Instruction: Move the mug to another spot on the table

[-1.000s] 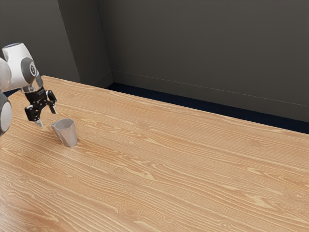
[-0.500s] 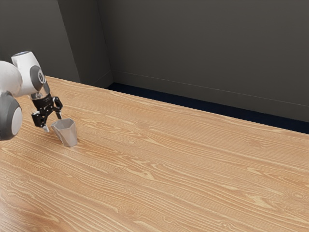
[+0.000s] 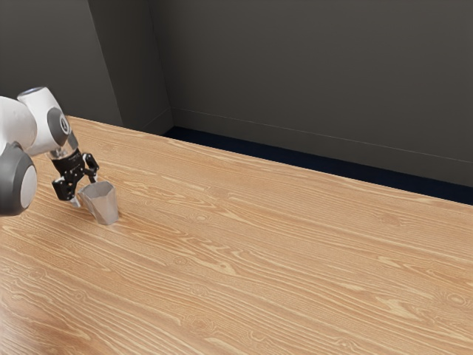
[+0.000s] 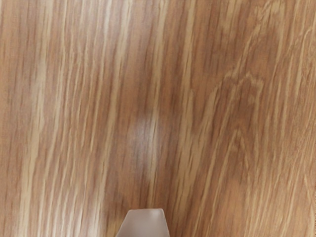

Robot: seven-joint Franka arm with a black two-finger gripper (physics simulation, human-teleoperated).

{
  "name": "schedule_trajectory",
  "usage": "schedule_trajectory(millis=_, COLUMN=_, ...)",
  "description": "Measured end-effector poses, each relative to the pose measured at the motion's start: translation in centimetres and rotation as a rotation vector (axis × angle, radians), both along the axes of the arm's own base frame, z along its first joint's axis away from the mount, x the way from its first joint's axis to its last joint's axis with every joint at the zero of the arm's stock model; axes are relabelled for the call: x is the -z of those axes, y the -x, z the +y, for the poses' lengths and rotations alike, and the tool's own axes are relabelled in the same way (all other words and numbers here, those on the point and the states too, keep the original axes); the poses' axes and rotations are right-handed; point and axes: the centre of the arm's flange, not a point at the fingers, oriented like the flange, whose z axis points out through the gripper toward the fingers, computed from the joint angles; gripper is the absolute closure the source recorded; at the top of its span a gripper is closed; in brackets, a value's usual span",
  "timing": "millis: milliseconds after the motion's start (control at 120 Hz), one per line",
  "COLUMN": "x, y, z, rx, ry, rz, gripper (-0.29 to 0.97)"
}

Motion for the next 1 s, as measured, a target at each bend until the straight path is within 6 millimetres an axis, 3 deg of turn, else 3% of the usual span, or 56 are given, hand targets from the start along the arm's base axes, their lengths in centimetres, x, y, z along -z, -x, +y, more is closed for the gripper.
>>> schedule_trajectory(millis=300, x=1.1, y=0.1, z=-0.2, rx=-0.003, ry=0.006, rz=-0.014, gripper=0.04)
schedule_trajectory(millis=558, x=1.2, y=0.1, z=-0.3, rx=0.010, ry=0.006, rz=-0.014, gripper=0.41)
schedule_trajectory(millis=900, x=1.2, y=0.1, z=-0.6, rx=0.023, ry=0.039, rz=-0.020, gripper=0.59)
schedule_trajectory(millis=1000, x=1.2, y=1.0, z=0.4, rx=-0.002, ry=0.091, rz=-0.022, gripper=0.62)
